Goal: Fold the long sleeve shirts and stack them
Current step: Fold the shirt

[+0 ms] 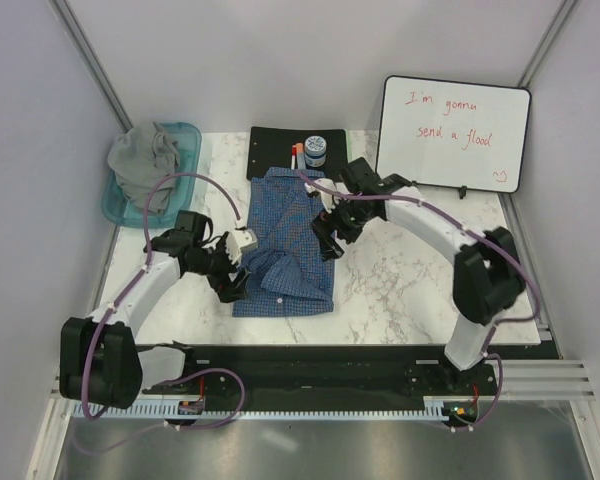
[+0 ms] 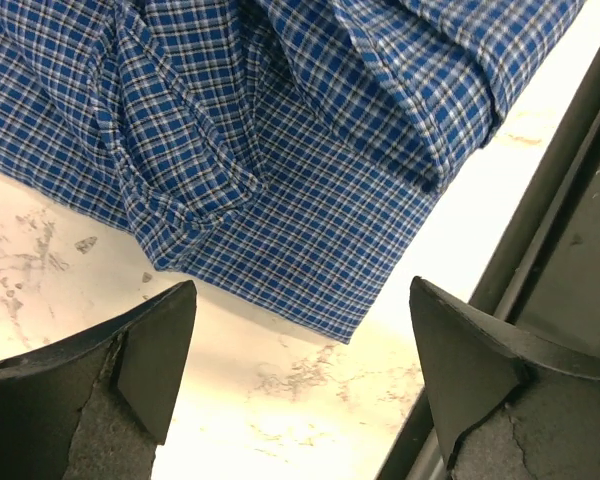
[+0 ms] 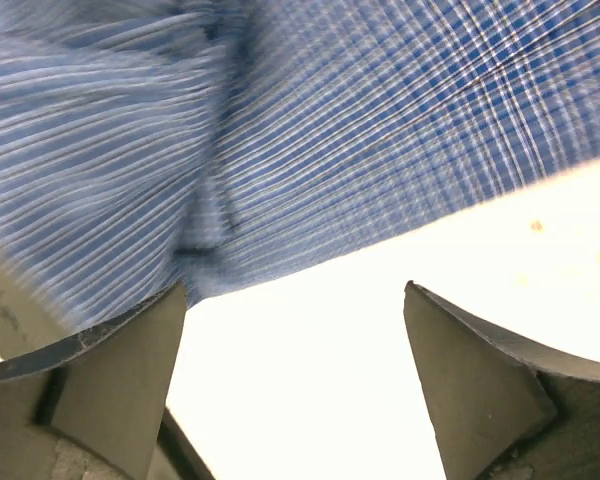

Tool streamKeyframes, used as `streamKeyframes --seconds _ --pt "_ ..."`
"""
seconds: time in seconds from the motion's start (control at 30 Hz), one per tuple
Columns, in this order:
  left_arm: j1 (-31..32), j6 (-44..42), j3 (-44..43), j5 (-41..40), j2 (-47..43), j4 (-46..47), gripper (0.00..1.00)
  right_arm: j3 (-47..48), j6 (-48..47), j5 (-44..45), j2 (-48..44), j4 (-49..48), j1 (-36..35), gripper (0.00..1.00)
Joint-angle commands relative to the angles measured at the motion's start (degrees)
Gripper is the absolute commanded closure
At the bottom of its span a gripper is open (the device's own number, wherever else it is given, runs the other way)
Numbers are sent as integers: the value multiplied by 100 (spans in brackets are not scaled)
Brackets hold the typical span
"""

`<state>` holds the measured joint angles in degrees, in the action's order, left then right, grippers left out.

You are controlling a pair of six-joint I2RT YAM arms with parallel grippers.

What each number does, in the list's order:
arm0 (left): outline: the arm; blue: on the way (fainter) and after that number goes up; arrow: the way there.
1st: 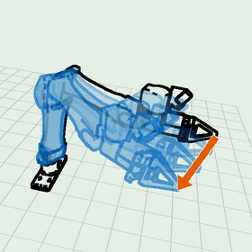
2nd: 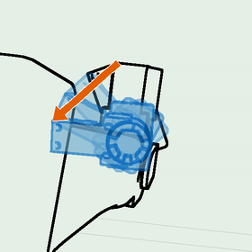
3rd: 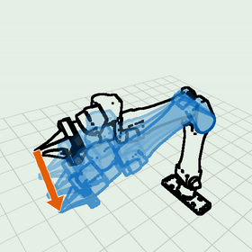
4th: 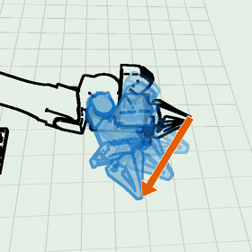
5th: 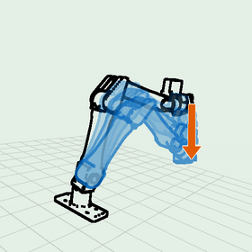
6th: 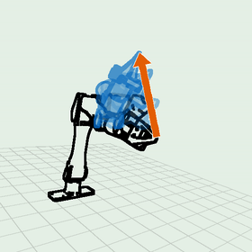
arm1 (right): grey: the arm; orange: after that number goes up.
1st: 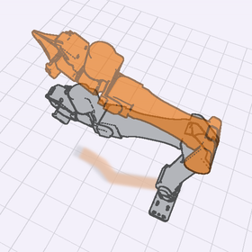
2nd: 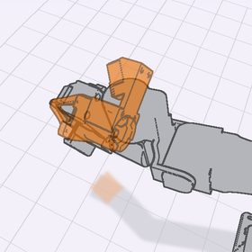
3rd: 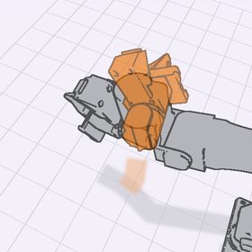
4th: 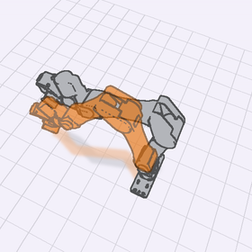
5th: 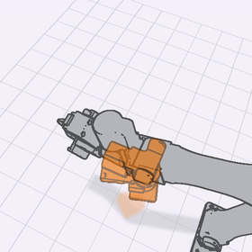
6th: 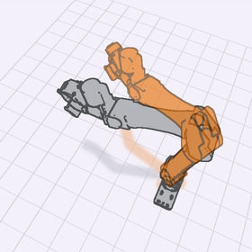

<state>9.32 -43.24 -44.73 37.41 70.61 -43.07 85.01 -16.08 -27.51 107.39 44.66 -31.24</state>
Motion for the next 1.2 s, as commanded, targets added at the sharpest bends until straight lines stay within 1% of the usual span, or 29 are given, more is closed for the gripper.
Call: streamKeyframes --seconds 0.0,0.03,0.07,0.17,0.23,0.27,0.3,0.33,0.37,0.4,0.47,0.57,0.6,0.67,0.7,0.77,0.8,0.83,0.9,0.93,0.97,1.03,1.07,1.17 --pt "-53 -421 201 -102 -75 887 4 -659 -317 78 -1229 -265 -232 2" --pt "-36 -422 193 -137 -4 940 4 -740 -335 70 -1412 -265 -276 2" --pt "-36 -335 201 -329 84 1193 4 -793 -335 79 -1484 -283 -329 2" --pt "-36 -255 140 -453 418 1405 5 -1012 -177 105 -1669 -309 -671 2" --pt "-36 -194 96 -462 584 1485 6 -1153 15 253 -1852 -502 -1040 2" --pt "-36 -184 70 -419 638 1477 7 -1293 78 620 -1906 -590 -1198 2" --pt "-36 -167 26 -384 682 1477 8 -1329 130 911 -1941 -730 -1548 2" --pt "-36 -158 8 -340 726 1468 8 -1355 209 1166 -1915 -749 -1734 2" --pt "-36 -158 -1 -252 770 1459 9 -1347 262 1665 -1872 -757 -1901 2" --pt "-36 -158 -1 -217 796 1451 9 -1330 324 1922 -1828 -810 -2181 2" --pt "-36 -114 -27 -146 875 1442 10 -1347 456 2422 -1713 -854 -2481 2" --pt "-45 -35 -62 -120 954 1407 12 -1417 491 2907 -1669 -1161 -2903 2" --pt "-36 0 -62 -111 972 1398 13 -1400 491 3161 -1634 -1275 -2966 2" --pt "-44 44 -62 -32 999 1415 14 -1234 639 3312 -1380 -1346 -3028 2" --pt "-45 114 -97 -14 1051 1407 16 -1172 684 3487 -1275 -1390 -3010 8" --pt "-44 202 -185 56 1095 1415 19 -1066 772 3550 -984 -1460 -2897 19" --pt "-45 289 -220 73 1148 1415 23 -1048 816 3376 -862 -1530 -2783 33" --pt "-45 316 -246 91 1174 1424 25 -1031 886 3244 -817 -1557 -2669 39" --pt "-45 343 -317 109 1183 1433 32 -995 1018 3085 -747 -1601 -2273 47" --pt "-45 369 -326 100 1192 1442 35 -952 1027 2815 -746 -1610 -2142 48" --pt "-45 387 -352 109 1192 1468 41 -943 1054 2760 -746 -1619 -1879 48" --pt "-53 474 -387 57 1279 1512 50 -925 1098 2104 -711 -1689 -1588 48" --pt "-62 536 -457 39 1323 1573 57 -908 1133 1935 -676 -1715 -1334 49" --pt "-176 843 -615 82 1525 1608 69 -872 1194 1294 -483 -1715 -885 47"
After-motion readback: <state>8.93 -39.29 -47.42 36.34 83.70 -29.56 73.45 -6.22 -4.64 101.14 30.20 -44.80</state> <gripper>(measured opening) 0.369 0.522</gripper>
